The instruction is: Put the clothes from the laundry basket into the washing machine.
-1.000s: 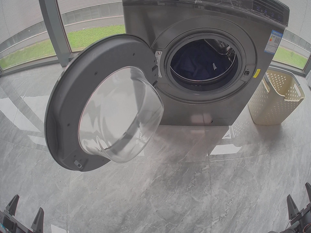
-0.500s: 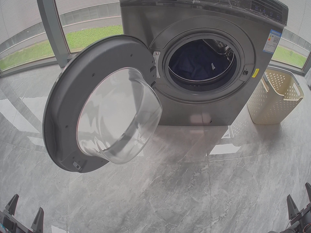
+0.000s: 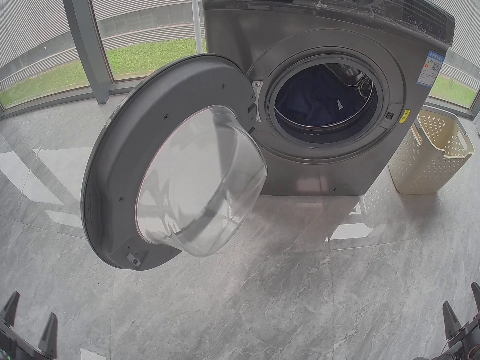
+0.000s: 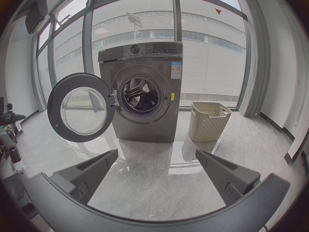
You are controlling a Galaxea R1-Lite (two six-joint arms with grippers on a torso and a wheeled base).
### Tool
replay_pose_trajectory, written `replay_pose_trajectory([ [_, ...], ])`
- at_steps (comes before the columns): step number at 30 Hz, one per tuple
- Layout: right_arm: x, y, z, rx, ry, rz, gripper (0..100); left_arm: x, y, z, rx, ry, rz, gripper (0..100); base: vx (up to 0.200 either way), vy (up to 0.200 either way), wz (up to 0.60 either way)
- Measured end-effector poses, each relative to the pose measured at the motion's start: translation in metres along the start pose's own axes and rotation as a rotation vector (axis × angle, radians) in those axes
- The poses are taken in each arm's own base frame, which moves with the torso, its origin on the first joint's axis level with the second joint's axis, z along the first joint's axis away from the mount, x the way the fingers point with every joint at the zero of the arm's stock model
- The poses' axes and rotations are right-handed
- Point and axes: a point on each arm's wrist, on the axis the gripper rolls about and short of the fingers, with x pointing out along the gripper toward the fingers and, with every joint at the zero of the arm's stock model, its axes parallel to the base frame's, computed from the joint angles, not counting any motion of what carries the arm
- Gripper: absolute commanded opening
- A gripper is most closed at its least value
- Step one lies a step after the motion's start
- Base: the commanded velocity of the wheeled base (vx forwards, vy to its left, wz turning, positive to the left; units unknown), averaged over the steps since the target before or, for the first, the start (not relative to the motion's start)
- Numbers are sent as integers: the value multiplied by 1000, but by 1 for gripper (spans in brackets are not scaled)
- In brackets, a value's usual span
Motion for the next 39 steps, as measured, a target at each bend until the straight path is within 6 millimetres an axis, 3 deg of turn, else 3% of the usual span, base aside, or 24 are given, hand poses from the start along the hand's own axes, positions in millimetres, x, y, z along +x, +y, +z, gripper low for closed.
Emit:
replay_pose_trajectory([
  [4,0,0,0,0,0,-1,100,-2,0,30,4,-59,-22,100,0,0,0],
  [8,0,0,0,0,0,-1,100,8,0,57,-8,-29,-93,100,0,0,0],
  [18,0,0,0,0,0,-1,100,81,-6,105,-97,119,-330,100,0,0,0],
  [26,0,0,0,0,0,0,100,147,-17,118,-116,122,-502,100,0,0,0],
  [30,0,0,0,0,0,1,100,167,-29,114,-124,143,-584,100,0,0,0],
  [34,0,0,0,0,0,1,100,174,-44,110,-140,183,-677,100,0,0,0],
  [39,0,0,0,0,0,1,100,164,-64,107,-169,224,-788,100,0,0,0],
])
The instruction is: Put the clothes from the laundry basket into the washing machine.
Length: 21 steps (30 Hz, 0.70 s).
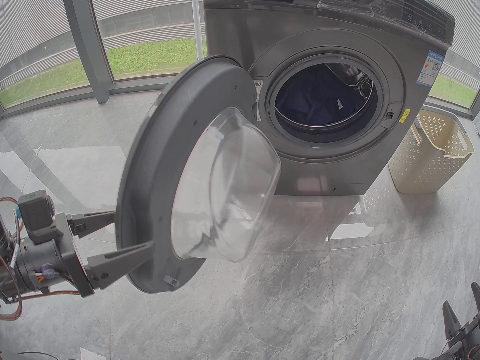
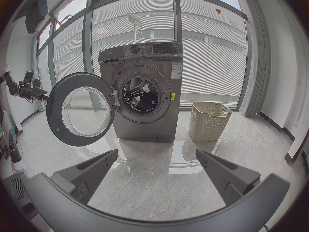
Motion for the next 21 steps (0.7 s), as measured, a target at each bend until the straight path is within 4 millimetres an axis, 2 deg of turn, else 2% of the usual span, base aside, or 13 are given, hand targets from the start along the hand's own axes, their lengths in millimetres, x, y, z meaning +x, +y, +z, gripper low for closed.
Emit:
replay_pose_trajectory([
  [5,0,0,0,0,0,0,100,-6,-10,-6,-6,-1,4,100,0,0,0],
  [11,0,0,0,0,0,0,100,-12,-10,-6,-3,-17,22,100,0,0,0],
  [21,0,0,0,0,0,0,100,8,-1,6,0,-64,111,100,0,0,0],
])
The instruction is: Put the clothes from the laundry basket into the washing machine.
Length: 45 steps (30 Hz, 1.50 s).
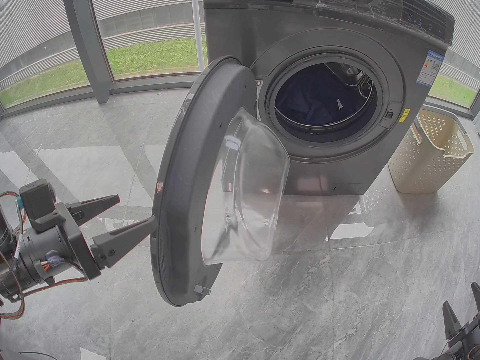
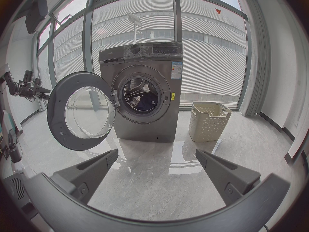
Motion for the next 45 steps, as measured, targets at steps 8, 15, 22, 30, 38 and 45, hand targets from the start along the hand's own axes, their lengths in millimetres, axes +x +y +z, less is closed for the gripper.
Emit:
replay_pose_trajectory([
  [8,0,0,0,0,0,0,100,14,5,-1,-3,14,12,100,0,0,0],
  [15,0,0,0,0,0,0,100,15,2,1,-18,5,-55,100,0,0,0],
  [22,0,0,0,0,0,-1,100,18,-16,-5,-19,41,-169,100,0,0,0],
  [30,0,0,0,1,0,0,100,34,-34,-3,-15,17,-278,100,0,0,0],
  [38,0,0,0,1,0,0,100,26,-31,0,-48,-23,-221,100,0,0,0],
  [45,0,0,0,0,0,-1,100,8,-11,12,-50,-107,-81,100,0,0,0],
])
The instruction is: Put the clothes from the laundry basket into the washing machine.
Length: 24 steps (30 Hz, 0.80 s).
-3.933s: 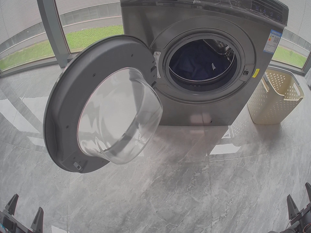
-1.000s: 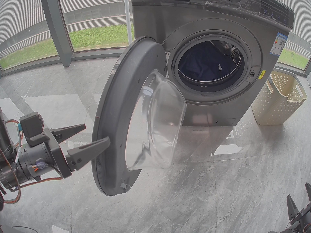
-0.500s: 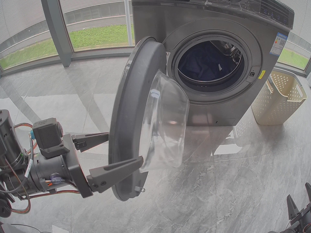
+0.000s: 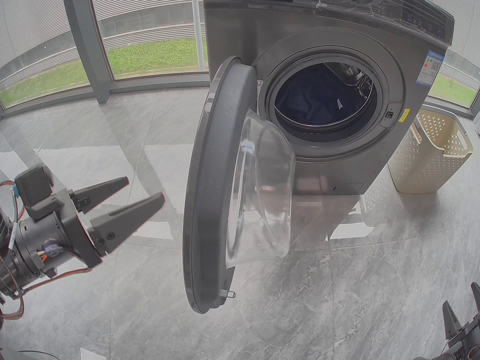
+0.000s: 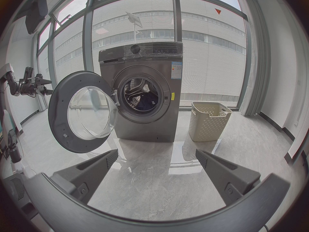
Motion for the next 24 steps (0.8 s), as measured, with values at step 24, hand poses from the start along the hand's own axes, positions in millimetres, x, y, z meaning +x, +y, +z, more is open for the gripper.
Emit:
replay_pose_trajectory([
  [24,0,0,0,0,1,0,100,91,-4,1,53,49,-12,100,0,0,0],
])
